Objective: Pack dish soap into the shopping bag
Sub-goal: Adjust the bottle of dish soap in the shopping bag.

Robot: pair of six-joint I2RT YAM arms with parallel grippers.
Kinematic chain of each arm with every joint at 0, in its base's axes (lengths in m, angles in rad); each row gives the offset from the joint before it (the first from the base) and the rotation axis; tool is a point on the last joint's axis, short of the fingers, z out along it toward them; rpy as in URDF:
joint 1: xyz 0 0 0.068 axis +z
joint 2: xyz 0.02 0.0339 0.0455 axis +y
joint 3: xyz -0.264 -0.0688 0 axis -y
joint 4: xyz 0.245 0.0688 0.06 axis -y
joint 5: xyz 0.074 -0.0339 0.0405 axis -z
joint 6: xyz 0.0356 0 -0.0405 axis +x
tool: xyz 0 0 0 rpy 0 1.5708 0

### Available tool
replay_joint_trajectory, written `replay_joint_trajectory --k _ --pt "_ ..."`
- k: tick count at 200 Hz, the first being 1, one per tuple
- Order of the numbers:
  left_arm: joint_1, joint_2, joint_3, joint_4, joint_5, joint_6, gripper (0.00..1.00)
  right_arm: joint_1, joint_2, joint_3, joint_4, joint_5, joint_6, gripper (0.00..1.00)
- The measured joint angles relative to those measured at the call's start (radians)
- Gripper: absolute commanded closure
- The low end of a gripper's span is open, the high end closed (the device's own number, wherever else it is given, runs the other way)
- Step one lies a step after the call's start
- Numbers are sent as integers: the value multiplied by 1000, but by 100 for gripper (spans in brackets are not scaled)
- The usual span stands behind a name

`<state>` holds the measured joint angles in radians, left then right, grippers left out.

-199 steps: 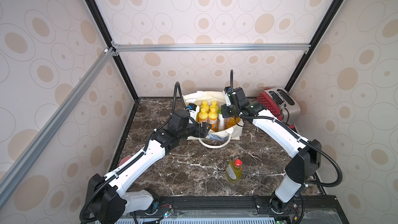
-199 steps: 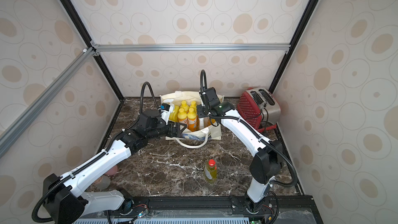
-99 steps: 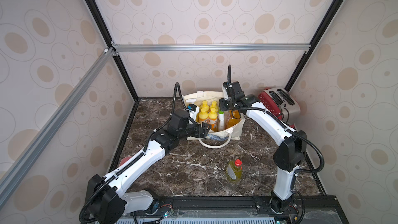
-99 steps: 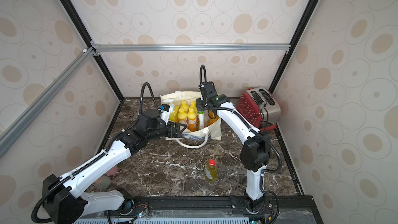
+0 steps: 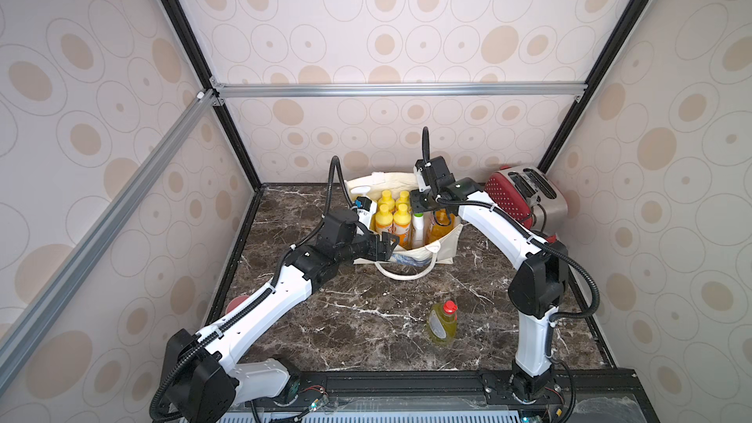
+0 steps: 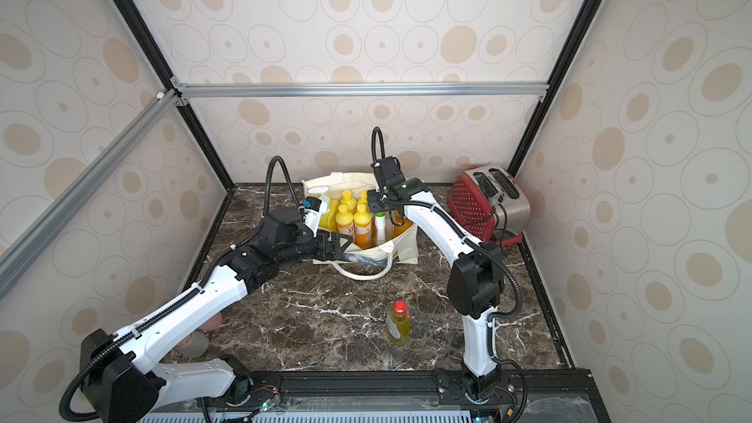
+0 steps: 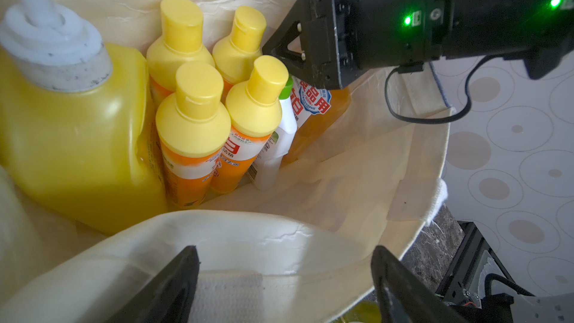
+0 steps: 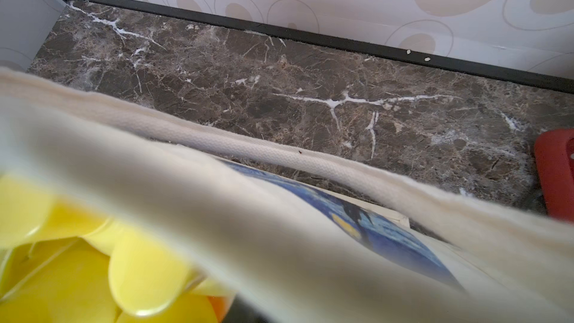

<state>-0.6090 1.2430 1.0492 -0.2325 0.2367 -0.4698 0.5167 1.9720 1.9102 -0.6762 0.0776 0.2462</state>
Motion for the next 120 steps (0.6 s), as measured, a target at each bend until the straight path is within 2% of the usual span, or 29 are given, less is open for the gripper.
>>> replay_joint_trajectory --k 54,120 --pt "0 0 0 0 1 0 14 -2 -127 -143 -11 -10 0 80" --pt "0 0 0 0 0 0 15 -6 -187 -201 -21 -71 0 80"
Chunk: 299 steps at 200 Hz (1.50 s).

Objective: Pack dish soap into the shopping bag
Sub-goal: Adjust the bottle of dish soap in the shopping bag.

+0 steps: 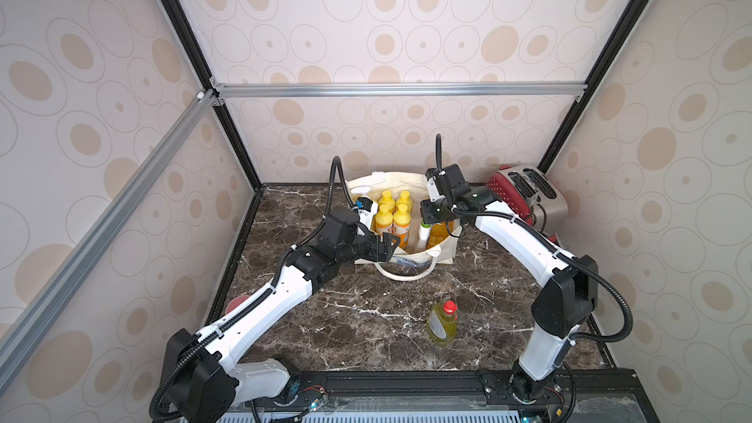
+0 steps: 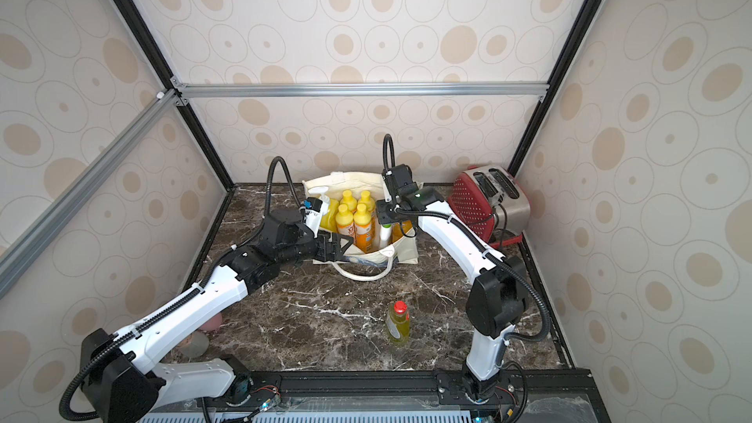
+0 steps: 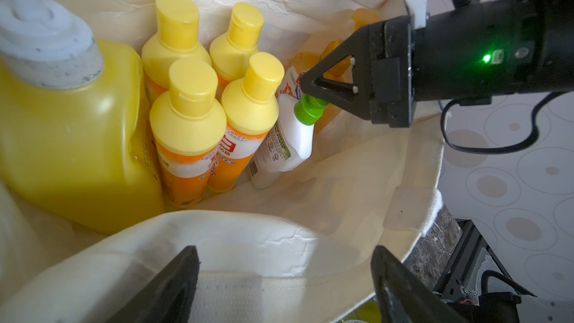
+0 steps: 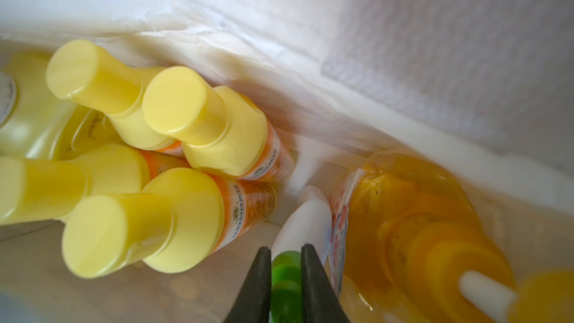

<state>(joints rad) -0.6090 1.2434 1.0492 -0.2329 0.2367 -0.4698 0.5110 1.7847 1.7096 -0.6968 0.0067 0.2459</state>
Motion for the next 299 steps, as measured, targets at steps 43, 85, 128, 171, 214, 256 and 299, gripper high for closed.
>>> replay_joint_trajectory --k 43,85,128,171,214,256,299 --pt "0 -3 -3 0 0 0 15 0 -7 -3 -18 -49 0 80" --pt "0 -3 -3 0 0 0 15 0 -60 -74 -14 -138 6 79" --pt "0 -10 -3 -8 1 0 14 0 -69 -112 8 -224 32 72" --pt "0 -60 -3 -56 -6 0 14 0 -51 -111 21 -269 45 61" --pt "0 -115 -3 -112 -39 12 14 0 -35 -71 1 -254 26 46" --pt "0 -122 -3 -145 -56 25 14 1 -15 -58 -47 -230 -5 35" --pt "0 -122 -3 -172 -71 33 14 24 8 -56 -89 -159 -32 45"
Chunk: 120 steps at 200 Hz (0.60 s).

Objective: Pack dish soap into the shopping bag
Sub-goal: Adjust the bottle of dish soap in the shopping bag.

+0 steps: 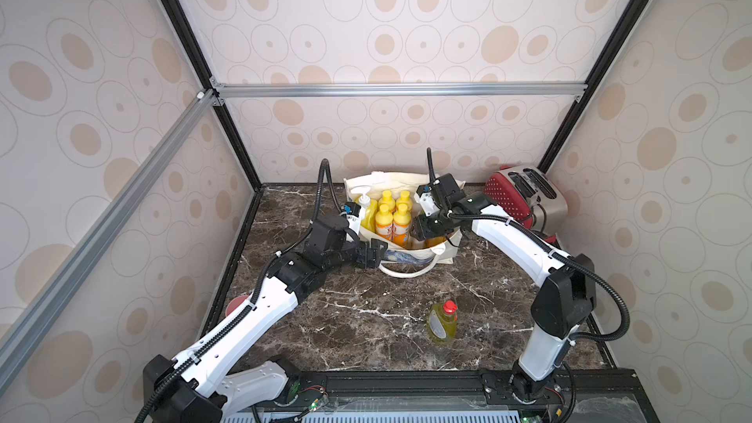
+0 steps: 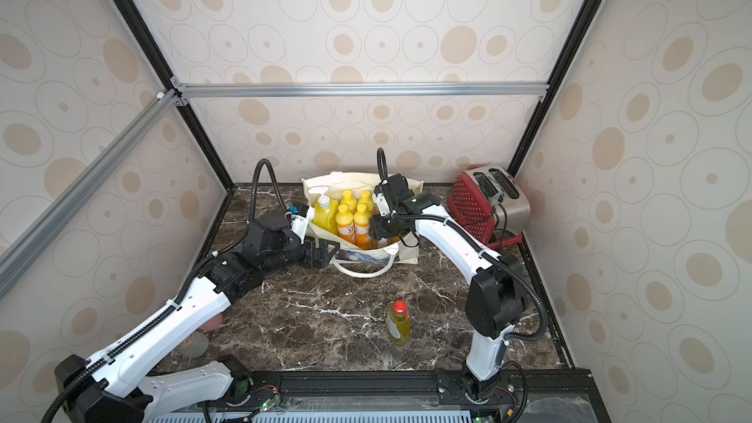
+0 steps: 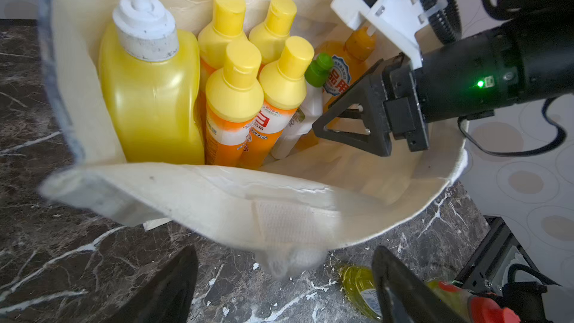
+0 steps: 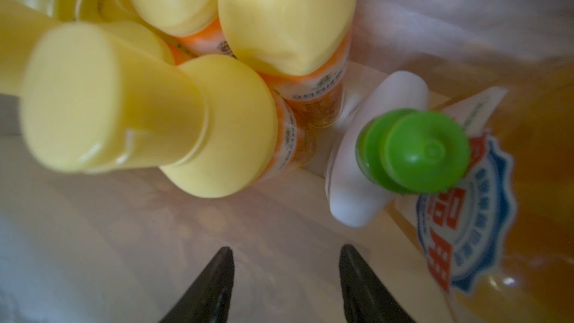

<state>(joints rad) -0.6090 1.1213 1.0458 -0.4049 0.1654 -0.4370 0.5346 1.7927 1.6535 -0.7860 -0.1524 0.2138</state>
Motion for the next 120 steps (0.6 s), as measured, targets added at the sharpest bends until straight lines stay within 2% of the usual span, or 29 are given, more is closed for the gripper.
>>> replay_joint_trajectory --k 35,58,89,120 --pt "0 -14 -9 -18 -14 1 14 8 5 10 -16 31 -6 45" --pt "0 -26 -13 -40 -14 2 17 8 -28 13 -19 33 -5 49" --pt "0 -21 -4 -70 -5 5 18 10 -166 13 -30 47 -6 53" --pt "0 -3 77 -92 2 10 17 10 -321 11 -42 63 -2 54"
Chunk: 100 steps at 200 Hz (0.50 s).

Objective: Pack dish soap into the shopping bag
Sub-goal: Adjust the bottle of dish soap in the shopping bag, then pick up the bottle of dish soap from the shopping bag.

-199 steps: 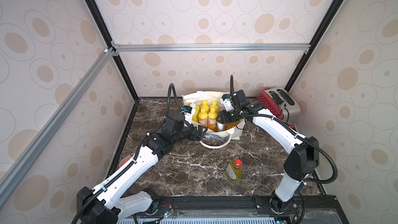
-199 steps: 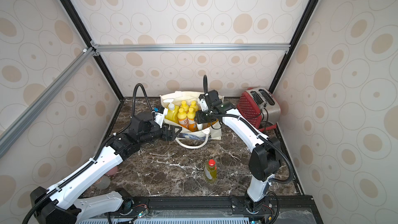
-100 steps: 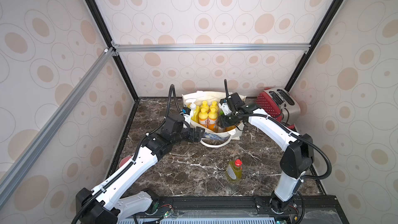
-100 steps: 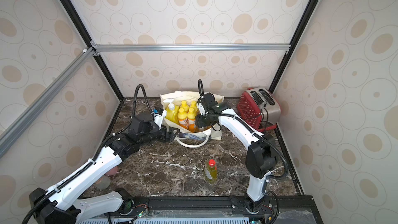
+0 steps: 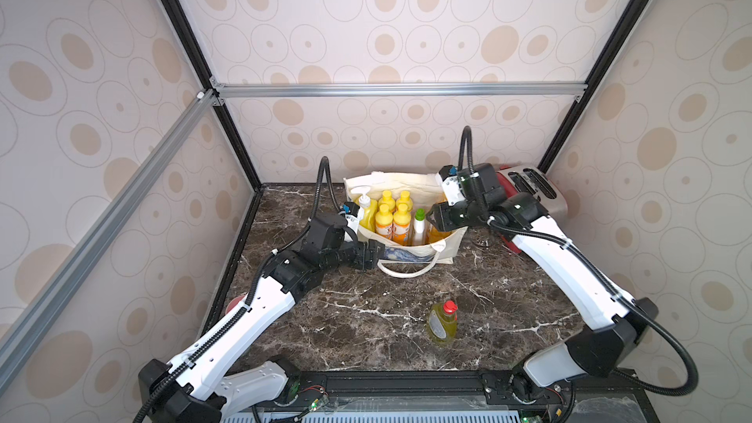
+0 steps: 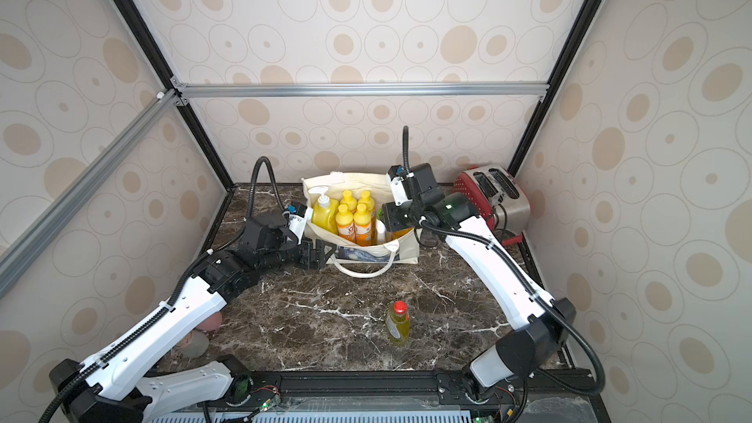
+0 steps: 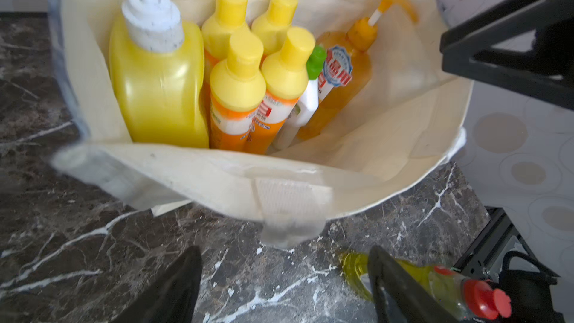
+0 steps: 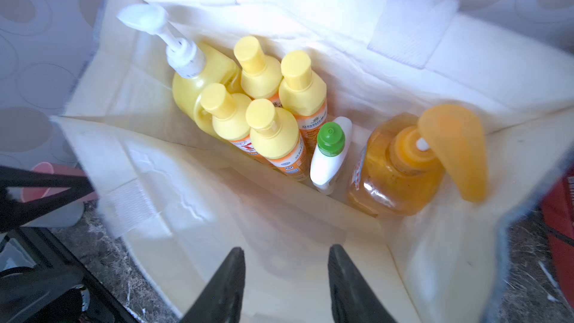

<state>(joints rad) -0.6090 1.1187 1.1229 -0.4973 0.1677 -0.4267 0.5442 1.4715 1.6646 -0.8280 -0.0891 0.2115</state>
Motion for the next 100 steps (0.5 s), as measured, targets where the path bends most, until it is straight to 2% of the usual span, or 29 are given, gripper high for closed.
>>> replay_joint_trajectory --k 42,100 --pt "0 98 131 41 35 9 17 6 -55 -97 -28 -5 9 57" --pt "-23 221 108 79 103 6 24 63 -47 -217 -63 -13 27 59"
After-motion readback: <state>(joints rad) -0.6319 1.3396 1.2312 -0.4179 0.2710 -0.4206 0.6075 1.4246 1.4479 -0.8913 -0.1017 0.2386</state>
